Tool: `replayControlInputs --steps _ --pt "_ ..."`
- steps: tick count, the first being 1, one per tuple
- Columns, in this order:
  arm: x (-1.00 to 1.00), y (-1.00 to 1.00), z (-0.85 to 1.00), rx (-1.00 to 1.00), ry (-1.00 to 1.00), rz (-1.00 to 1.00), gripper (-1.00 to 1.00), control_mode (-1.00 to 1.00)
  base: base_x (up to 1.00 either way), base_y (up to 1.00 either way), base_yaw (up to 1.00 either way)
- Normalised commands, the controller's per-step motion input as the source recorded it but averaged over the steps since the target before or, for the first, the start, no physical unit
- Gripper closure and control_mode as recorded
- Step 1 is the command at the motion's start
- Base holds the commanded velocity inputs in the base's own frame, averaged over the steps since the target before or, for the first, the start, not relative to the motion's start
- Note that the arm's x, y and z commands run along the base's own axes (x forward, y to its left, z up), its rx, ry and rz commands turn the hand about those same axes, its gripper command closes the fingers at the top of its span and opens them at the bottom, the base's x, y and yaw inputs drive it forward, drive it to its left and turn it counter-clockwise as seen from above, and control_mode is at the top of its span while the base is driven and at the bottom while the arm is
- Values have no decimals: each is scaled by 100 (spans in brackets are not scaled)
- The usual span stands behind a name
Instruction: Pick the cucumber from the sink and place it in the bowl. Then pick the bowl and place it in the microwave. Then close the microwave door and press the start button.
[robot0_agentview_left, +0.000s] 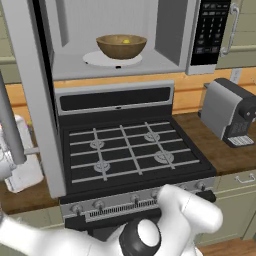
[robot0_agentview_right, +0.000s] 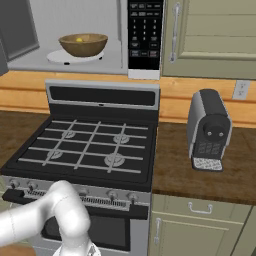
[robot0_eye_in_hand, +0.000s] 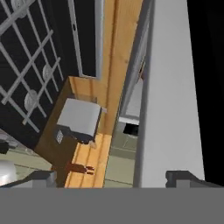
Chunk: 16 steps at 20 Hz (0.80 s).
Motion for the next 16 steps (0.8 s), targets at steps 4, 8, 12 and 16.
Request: replayControlInputs --steps 4,8,12,16 --pt "-34 -100 31 34 -3 0 -100 -100 0 0 0" --pt "-41 -100 16 33 -7 0 -100 -100 0 0 0" --pt "-25 -100 2 31 -6 0 -100 -100 0 0 0" --pt "0 -100 0 23 -1 0 -100 -100 0 0 0"
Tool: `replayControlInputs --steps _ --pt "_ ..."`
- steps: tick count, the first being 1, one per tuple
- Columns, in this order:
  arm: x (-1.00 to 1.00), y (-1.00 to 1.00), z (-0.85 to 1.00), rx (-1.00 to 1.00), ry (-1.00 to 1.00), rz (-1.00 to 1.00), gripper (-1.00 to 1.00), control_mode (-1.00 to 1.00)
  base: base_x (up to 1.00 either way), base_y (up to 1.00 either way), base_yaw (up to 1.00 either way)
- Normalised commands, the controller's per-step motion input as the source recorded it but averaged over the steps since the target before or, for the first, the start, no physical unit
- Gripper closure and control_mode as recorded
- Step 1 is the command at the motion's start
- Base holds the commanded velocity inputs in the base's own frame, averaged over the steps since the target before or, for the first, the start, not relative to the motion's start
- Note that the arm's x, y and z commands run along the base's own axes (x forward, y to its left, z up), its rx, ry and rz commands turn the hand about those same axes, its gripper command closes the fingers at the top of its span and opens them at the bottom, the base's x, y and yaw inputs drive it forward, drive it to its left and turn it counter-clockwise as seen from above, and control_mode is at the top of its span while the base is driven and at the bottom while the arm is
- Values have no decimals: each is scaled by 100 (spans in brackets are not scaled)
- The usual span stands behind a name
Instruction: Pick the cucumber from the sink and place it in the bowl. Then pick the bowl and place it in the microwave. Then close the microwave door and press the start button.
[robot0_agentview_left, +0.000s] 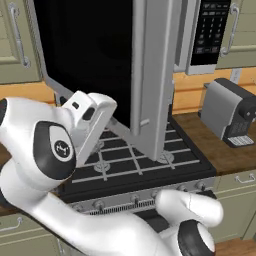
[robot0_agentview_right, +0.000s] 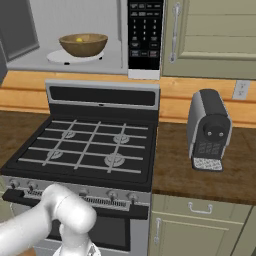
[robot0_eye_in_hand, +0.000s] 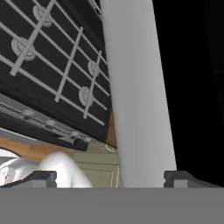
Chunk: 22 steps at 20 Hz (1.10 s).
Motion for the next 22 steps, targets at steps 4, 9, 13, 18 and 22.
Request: replayControlInputs --steps 4,9,13,18,22 --pt "31 -100 0 12 0 0 -100 -100 0 0 0" --pt "76 -100 15 2 0 1 -100 -100 0 0 0" --pt "100 -100 32 0 0 8 -100 -100 0 0 0" --pt "100 -100 6 -1 0 24 -100 -100 0 0 0" --pt "100 -95 1 -3 2 27 -100 -100 0 0 0"
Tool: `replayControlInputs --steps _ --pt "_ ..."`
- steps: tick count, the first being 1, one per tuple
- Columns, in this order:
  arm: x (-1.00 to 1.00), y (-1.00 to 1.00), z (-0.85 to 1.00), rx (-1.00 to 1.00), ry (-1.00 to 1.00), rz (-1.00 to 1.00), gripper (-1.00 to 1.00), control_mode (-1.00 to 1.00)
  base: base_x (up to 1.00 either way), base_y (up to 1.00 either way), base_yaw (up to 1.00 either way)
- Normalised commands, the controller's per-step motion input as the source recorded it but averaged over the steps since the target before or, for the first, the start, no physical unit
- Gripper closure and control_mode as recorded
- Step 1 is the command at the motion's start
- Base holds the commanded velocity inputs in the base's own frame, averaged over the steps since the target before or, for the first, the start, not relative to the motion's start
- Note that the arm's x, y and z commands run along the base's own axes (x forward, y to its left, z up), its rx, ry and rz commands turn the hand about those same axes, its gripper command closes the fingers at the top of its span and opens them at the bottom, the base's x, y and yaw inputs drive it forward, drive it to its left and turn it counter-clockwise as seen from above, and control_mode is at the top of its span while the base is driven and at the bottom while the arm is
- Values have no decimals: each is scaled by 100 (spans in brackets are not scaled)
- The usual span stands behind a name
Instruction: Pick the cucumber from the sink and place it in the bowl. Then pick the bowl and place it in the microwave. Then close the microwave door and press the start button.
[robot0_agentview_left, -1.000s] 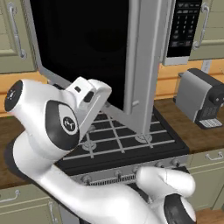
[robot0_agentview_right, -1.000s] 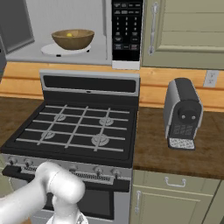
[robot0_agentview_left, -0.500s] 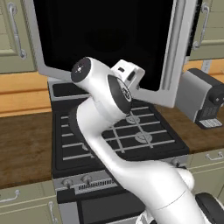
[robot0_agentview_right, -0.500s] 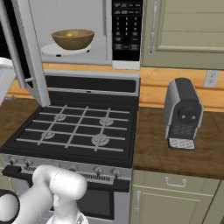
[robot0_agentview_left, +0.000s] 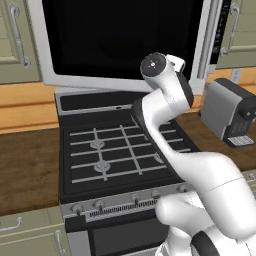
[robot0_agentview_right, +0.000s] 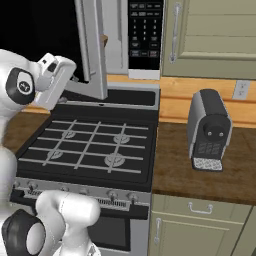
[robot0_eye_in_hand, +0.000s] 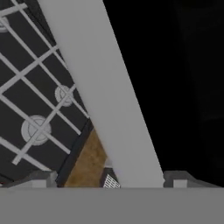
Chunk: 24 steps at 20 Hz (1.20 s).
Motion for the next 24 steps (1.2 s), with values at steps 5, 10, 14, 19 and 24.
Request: replayControlInputs --steps 5,10,14,19,24 --pt "100 -58 4 -1 9 21 -100 -100 0 0 0" --pt "100 -9 0 -1 12 8 -100 -100 0 0 0" --pt "100 0 1 -3 12 4 -100 -100 0 0 0" --pt "72 0 2 -7 8 3 -100 -100 0 0 0" --pt "-53 -2 0 -4 -8 10 -100 -100 0 0 0"
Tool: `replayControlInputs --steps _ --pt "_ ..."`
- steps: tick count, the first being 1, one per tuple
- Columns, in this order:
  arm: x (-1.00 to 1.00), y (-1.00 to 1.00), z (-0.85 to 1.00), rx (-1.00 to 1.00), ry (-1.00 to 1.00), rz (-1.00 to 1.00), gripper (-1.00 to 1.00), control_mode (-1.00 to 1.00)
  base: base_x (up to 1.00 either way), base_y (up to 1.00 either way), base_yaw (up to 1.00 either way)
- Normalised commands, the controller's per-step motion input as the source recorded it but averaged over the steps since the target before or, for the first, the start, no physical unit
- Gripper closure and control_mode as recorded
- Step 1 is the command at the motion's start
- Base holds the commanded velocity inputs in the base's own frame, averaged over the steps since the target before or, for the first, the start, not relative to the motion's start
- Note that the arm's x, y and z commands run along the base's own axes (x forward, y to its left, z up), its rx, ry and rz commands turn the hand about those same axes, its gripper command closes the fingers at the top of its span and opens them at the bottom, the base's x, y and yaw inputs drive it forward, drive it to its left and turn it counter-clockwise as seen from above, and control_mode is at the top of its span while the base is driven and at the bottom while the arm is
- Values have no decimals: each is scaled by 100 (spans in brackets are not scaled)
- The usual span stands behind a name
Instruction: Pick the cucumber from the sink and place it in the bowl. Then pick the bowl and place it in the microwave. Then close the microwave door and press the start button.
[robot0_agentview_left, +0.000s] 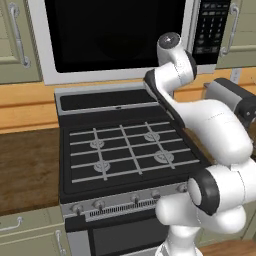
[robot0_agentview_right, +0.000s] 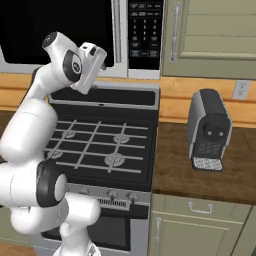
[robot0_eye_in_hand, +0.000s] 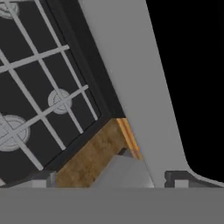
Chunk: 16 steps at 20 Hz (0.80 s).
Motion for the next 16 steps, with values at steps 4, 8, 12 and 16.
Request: replayControlInputs --steps 4,8,12,16 --pt "-100 -30 0 0 -23 18 -100 -100 0 0 0" --pt "-96 -70 10 3 -25 20 -100 -100 0 0 0" --pt "-35 -95 61 0 -29 27 -100 -100 0 0 0" --pt "0 -87 78 0 -24 36 -100 -100 0 0 0"
